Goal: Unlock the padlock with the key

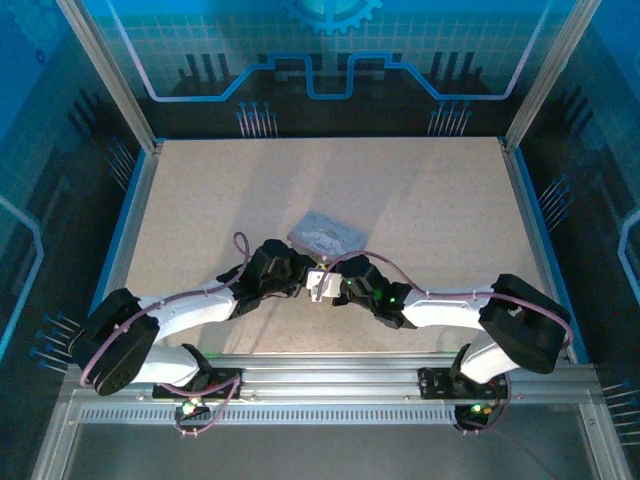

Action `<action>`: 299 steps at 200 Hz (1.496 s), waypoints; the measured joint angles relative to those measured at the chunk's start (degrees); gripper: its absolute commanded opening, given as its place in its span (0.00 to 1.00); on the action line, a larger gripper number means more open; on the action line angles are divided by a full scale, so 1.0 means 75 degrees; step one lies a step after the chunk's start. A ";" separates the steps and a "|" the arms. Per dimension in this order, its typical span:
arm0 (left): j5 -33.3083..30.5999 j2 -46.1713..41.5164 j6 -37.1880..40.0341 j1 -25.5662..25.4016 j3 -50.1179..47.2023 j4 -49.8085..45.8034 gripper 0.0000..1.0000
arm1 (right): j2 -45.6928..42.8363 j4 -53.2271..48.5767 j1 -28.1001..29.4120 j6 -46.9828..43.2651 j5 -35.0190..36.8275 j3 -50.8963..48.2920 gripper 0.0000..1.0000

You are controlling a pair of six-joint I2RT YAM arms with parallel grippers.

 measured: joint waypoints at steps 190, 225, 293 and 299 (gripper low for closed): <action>-0.0353 0.0227 -0.0163 -0.0105 0.0000 0.0373 0.00 | -0.0035 -0.1148 -0.0810 0.7306 -0.1766 0.0545 0.00; -0.0399 0.0224 -0.0105 -0.0114 0.0009 0.0344 0.17 | -0.0035 -0.1145 -0.0810 0.7659 -0.1760 0.0533 0.00; -0.0073 0.0035 0.0262 -0.0137 0.0012 -0.0137 0.51 | -0.0035 -0.1594 -0.0851 0.8498 -0.1291 0.0545 0.00; -0.0067 -0.0044 0.0303 -0.0125 0.0012 -0.0233 0.54 | -0.0035 -0.1641 -0.0863 0.8612 -0.1276 0.0545 0.00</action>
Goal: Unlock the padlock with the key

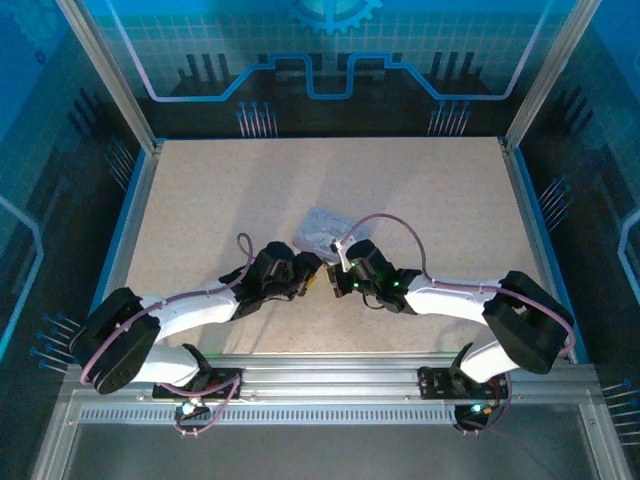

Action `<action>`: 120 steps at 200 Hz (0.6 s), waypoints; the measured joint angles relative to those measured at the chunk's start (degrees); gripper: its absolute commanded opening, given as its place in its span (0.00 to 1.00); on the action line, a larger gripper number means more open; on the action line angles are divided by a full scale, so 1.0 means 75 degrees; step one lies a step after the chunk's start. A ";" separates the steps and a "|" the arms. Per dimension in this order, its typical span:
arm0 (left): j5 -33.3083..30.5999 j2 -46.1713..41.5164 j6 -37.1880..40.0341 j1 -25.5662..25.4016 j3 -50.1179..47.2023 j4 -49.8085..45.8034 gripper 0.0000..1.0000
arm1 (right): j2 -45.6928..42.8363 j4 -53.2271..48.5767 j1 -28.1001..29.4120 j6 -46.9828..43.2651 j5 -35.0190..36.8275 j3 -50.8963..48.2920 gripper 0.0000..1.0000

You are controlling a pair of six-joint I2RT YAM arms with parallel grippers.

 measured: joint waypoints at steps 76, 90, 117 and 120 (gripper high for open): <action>0.0105 -0.0720 0.0883 0.0589 0.0026 -0.1128 0.75 | -0.0125 0.0388 -0.0012 0.1900 -0.0067 -0.0638 0.00; 0.0131 -0.0720 0.1180 0.0772 0.0067 -0.1335 0.76 | -0.0184 0.0516 -0.0015 0.2270 -0.0079 -0.0804 0.00; 0.0137 -0.0720 0.1617 0.1125 0.0102 -0.1632 0.77 | -0.0233 0.0833 -0.0096 0.2996 -0.0221 -0.1049 0.00; 0.0137 -0.0720 0.1641 0.1166 0.0102 -0.1664 0.77 | -0.0233 0.0871 -0.0111 0.3086 -0.0265 -0.1072 0.00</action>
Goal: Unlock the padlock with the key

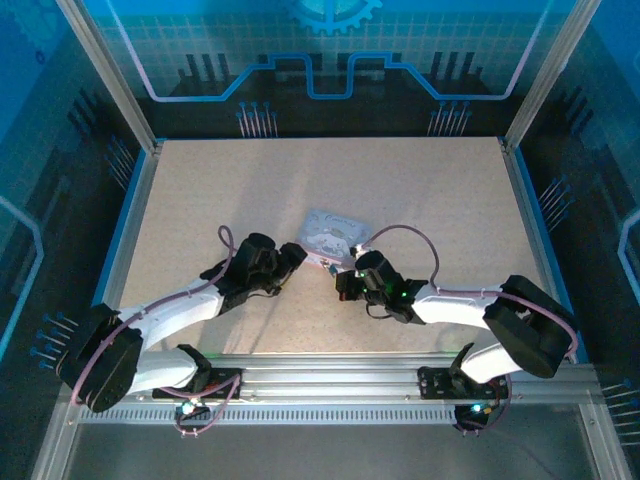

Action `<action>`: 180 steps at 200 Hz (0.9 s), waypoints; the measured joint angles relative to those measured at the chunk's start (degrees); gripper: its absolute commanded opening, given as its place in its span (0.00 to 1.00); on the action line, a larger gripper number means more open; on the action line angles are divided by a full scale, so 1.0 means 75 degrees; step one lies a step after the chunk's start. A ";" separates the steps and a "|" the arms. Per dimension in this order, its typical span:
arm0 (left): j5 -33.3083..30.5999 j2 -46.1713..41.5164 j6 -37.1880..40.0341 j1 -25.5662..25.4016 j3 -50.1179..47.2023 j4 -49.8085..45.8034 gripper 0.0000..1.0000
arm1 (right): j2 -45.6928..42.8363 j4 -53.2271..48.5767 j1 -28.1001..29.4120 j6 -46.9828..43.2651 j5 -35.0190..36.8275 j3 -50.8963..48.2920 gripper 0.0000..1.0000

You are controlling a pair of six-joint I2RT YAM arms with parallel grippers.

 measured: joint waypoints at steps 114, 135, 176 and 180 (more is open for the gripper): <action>0.0169 0.0201 0.2052 0.1125 0.0551 -0.0574 0.89 | 0.0297 0.0909 -0.0452 0.0883 -0.0804 -0.0463 0.41; 0.0382 0.0580 0.2667 0.1466 0.0889 -0.0586 0.89 | 0.0137 0.0766 -0.0484 0.0705 -0.0819 -0.0478 0.47; 0.1163 0.1749 0.3754 0.1830 0.1853 -0.0699 0.89 | -0.0501 0.0603 -0.0831 0.0017 -0.1154 -0.0495 0.71; 0.1247 0.1856 0.3844 0.1839 0.1996 -0.0708 0.89 | -0.0548 0.0606 -0.0868 -0.0087 -0.1215 -0.0495 0.73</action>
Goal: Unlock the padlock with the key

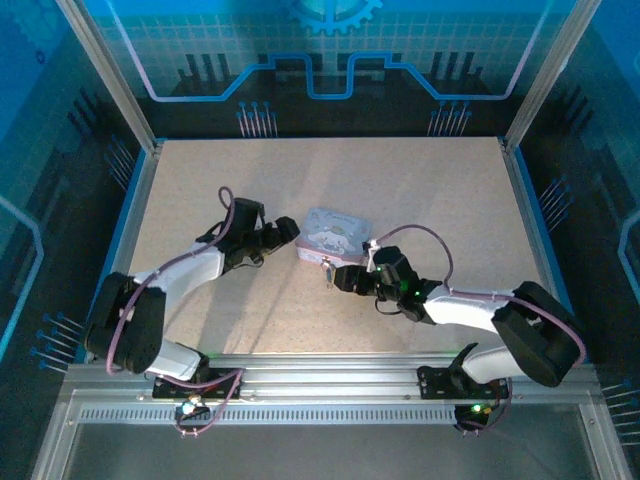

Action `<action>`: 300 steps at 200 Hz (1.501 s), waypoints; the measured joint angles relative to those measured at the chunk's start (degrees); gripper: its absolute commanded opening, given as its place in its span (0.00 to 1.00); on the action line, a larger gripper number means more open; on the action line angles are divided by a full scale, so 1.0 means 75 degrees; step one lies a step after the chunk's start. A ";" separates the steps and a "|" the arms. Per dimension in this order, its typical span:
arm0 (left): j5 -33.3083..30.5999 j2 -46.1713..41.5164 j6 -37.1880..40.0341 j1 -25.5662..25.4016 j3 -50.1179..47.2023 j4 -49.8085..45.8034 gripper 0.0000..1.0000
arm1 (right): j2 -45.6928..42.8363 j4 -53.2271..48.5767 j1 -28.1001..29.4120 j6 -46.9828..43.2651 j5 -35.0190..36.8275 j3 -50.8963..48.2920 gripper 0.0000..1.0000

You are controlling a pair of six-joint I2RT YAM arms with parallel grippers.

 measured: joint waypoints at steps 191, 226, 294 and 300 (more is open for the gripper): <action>0.0836 0.0938 0.0533 -0.0035 -0.0493 0.1460 0.63 | 0.1580 -0.0058 -0.1737 -0.2095 -0.2221 0.1510 0.80; 0.0787 0.0525 0.0239 -0.0204 -0.0979 0.1629 0.63 | 0.1151 0.0236 -0.1737 -0.2235 -0.2273 0.1040 0.81; 0.0571 -0.0079 -0.0099 -0.0344 -0.1489 0.1574 0.62 | 0.0953 0.1212 -0.1090 -0.1836 -0.2381 0.0242 0.84; 0.0548 -0.0105 -0.0114 -0.0347 -0.1507 0.1565 0.62 | 0.1058 0.1343 -0.1026 -0.1769 -0.2381 0.0242 0.84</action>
